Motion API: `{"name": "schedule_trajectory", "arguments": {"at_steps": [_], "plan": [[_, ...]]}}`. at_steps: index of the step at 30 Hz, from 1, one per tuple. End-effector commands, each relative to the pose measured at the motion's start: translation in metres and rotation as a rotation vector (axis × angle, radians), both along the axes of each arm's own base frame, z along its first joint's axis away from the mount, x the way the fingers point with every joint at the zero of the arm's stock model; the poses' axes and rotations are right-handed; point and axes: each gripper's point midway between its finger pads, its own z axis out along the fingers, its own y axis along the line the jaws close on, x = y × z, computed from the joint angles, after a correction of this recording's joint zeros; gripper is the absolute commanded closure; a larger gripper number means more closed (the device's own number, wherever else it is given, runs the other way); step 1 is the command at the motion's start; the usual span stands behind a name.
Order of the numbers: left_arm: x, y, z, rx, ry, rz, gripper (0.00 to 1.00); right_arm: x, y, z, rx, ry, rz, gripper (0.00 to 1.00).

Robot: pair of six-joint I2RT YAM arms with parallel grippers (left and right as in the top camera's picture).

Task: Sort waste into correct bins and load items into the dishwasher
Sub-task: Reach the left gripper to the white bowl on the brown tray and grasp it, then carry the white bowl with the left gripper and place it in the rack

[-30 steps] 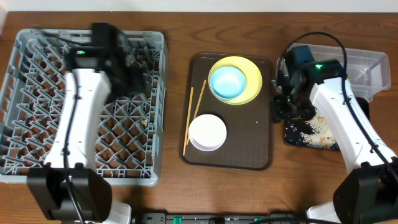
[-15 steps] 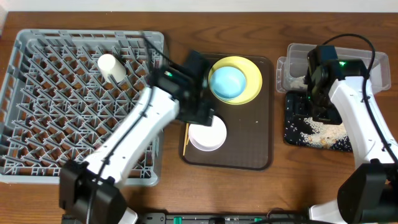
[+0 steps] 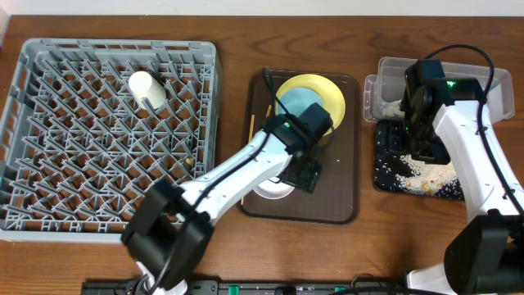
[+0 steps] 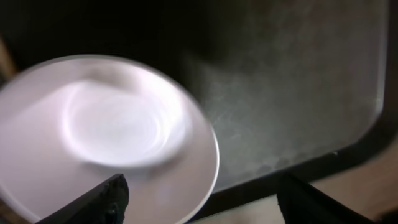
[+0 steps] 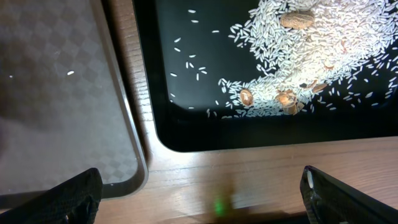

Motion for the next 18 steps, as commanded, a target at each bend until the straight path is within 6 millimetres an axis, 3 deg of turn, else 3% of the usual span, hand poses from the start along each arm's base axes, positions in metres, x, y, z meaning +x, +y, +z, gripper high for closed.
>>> {"name": "schedule_trajectory", "arguments": {"at_steps": [1,8,12,18], "plan": [[-0.005,0.001,-0.02,0.041,0.034,0.001,0.28,0.0,-0.001,0.0,0.001,0.0,-0.006,0.01],[-0.01,0.001,-0.049,0.092,0.083,-0.008,0.53,0.0,-0.001,0.0,0.001,0.001,-0.006,0.01],[-0.01,0.0,-0.05,0.092,0.082,-0.009,0.69,0.0,-0.001,0.0,0.001,0.001,-0.006,0.01],[-0.01,0.001,-0.05,0.095,0.085,-0.009,0.87,0.0,-0.001,0.0,0.001,0.001,-0.006,0.01]]}}
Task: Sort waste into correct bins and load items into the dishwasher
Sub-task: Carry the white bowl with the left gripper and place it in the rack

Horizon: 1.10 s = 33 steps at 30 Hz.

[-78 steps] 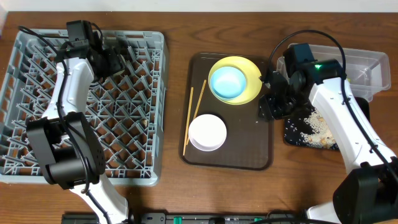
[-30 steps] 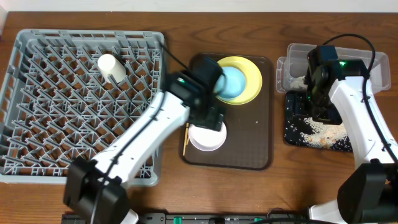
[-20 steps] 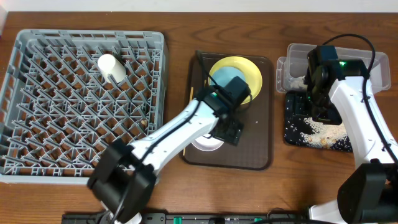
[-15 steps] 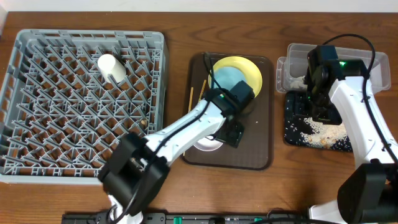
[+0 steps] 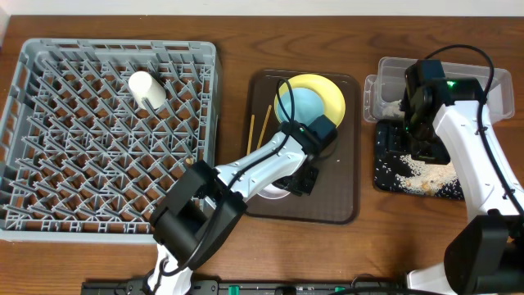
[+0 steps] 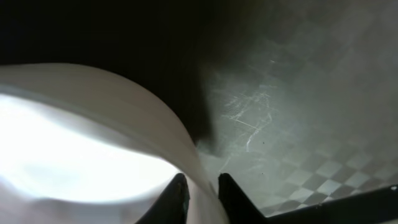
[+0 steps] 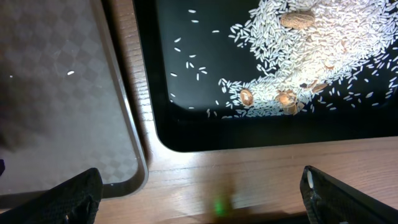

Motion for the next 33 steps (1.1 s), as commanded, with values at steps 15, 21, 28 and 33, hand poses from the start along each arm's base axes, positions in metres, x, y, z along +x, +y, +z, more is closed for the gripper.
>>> {"name": "schedule_trajectory", "arguments": {"at_steps": [15,21,28,33], "plan": [[0.012,0.007,0.117,-0.173,-0.19,-0.047,0.94,-0.001,-0.002,0.0,0.001,0.006,-0.006,0.0],[0.039,0.064,0.186,-0.324,-0.302,0.05,0.94,-0.003,-0.002,0.0,0.0,0.011,-0.006,0.01],[0.077,0.143,0.226,-0.616,-0.328,0.204,0.94,-0.004,-0.002,0.0,0.0,0.016,-0.006,0.01],[0.1,0.189,0.243,-0.897,-0.325,0.317,0.94,-0.004,-0.002,0.0,0.0,0.016,-0.006,0.01]]}}
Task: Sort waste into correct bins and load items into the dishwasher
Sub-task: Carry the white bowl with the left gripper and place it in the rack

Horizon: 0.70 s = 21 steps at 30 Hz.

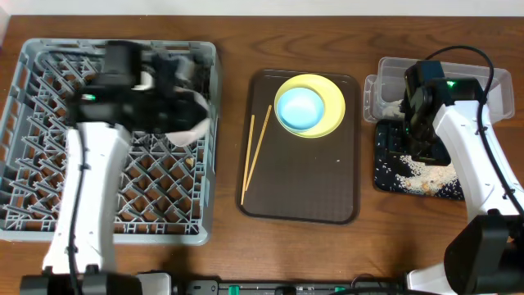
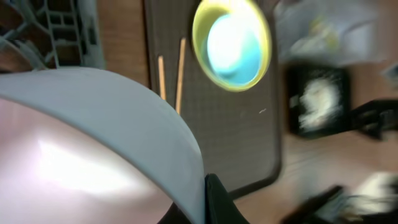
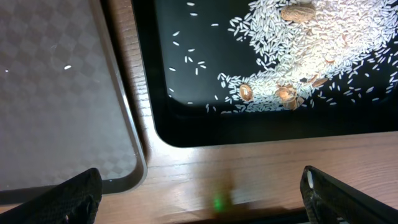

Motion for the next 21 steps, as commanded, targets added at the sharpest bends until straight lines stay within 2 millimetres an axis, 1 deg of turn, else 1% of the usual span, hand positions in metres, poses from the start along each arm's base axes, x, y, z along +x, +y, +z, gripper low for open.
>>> {"name": "schedule_trajectory", "arguments": {"at_steps": [1,4,6,10,16,21], "plan": [[0.007,0.003,0.025,-0.276,-0.064,-0.07,0.94,0.0,-0.002,0.0,0.001,0.001,-0.006,0.01],[0.02,0.029,0.024,-0.394,-0.069,-0.019,0.94,0.0,-0.002,0.0,0.001,0.002,-0.006,0.01],[0.026,0.042,0.02,-0.445,-0.067,0.006,0.94,0.0,-0.002,0.0,0.001,0.003,-0.006,0.01],[0.042,0.065,0.006,-0.55,-0.051,0.057,0.94,-0.001,-0.002,0.0,0.001,0.003,-0.006,0.01],[0.061,0.089,-0.009,-0.679,-0.064,0.092,0.94,-0.001,-0.002,0.0,0.0,0.007,-0.006,0.0],[0.066,0.102,-0.022,-0.667,-0.066,0.12,0.94,-0.001,-0.002,0.0,0.0,0.007,-0.006,0.01]]}}
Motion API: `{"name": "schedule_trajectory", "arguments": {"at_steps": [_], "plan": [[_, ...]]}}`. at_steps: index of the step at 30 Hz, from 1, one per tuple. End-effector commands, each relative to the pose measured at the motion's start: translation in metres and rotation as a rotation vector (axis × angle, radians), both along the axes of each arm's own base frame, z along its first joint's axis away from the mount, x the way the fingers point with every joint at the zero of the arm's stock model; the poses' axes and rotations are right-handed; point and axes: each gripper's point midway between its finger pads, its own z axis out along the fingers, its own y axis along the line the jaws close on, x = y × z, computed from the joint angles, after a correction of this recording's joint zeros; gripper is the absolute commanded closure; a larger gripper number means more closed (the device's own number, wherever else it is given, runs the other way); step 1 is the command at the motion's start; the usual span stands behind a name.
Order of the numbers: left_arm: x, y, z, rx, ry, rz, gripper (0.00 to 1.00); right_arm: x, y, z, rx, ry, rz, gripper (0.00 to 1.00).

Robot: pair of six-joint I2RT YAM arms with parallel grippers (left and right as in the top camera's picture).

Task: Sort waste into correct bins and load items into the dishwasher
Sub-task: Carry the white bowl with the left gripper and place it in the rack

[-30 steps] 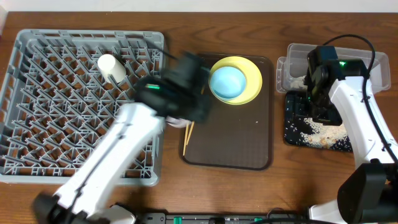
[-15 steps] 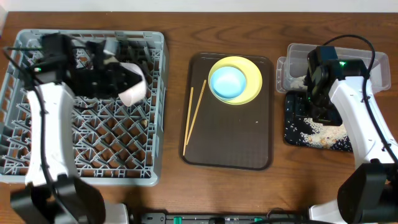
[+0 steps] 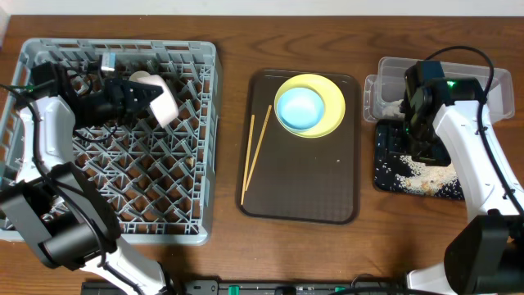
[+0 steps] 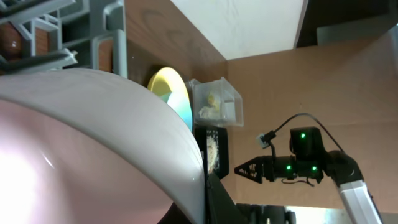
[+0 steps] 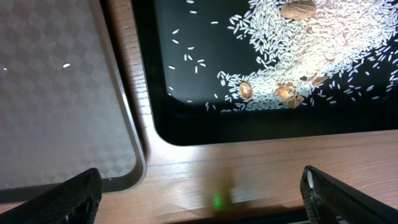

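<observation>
My left gripper (image 3: 137,97) is shut on the rim of a white plate (image 3: 161,102), holding it tilted on edge over the back of the grey dish rack (image 3: 115,205). The plate stands right beside a white cup (image 3: 144,79). In the left wrist view the plate (image 4: 93,143) fills the frame, with one dark finger against its edge at my left gripper (image 4: 204,202). A blue bowl (image 3: 300,105) sits in a yellow plate (image 3: 332,98) on the brown tray (image 3: 303,192), with chopsticks (image 3: 255,152) beside it. My right gripper (image 5: 199,193) is open above the wood.
A black tray (image 5: 186,118) strewn with rice and nut pieces (image 5: 292,56) lies at the right, also seen from above as the black tray (image 3: 385,168). A clear container (image 3: 391,78) with scraps stands behind it. The right arm (image 3: 467,156) hangs over that side.
The left arm has moved from over the rack's right part to its back left. The plate is now on edge beside the white cup. The right arm has not moved.
My left gripper was open above the white plate on the brown tray. Then it was shut on the plate's rim. Later the plate was off the tray and over the rack's right side. Now it is at the rack's back by the cup.
</observation>
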Motion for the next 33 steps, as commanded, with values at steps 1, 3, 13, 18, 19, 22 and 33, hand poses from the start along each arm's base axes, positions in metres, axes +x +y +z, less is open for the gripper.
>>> {"name": "schedule_trajectory", "arguments": {"at_steps": [1,3,13,18,19,22,33], "plan": [[0.003,0.008,0.007,-0.017,-0.049,0.009,0.94,0.0,-0.002,0.0,0.001,0.002,-0.006,0.01],[0.003,0.013,0.006,-0.007,-0.053,0.022,0.94,0.0,-0.002,0.0,0.001,0.002,-0.006,0.01],[0.004,0.024,0.005,-0.001,-0.062,0.047,0.94,0.0,-0.001,0.0,0.001,0.002,-0.006,0.01],[0.004,0.024,0.004,-0.001,-0.063,0.046,0.94,-0.001,-0.001,0.0,0.001,0.005,-0.006,0.01],[0.004,0.024,0.003,-0.001,-0.063,0.046,0.94,-0.001,-0.001,0.0,0.001,0.006,-0.006,0.01],[0.002,0.024,-0.002,0.005,-0.048,0.048,0.94,-0.001,-0.001,0.0,0.001,0.007,-0.006,0.01],[-0.004,0.024,-0.021,0.032,0.004,0.054,0.94,-0.003,-0.002,0.0,0.001,0.012,-0.006,0.01]]}}
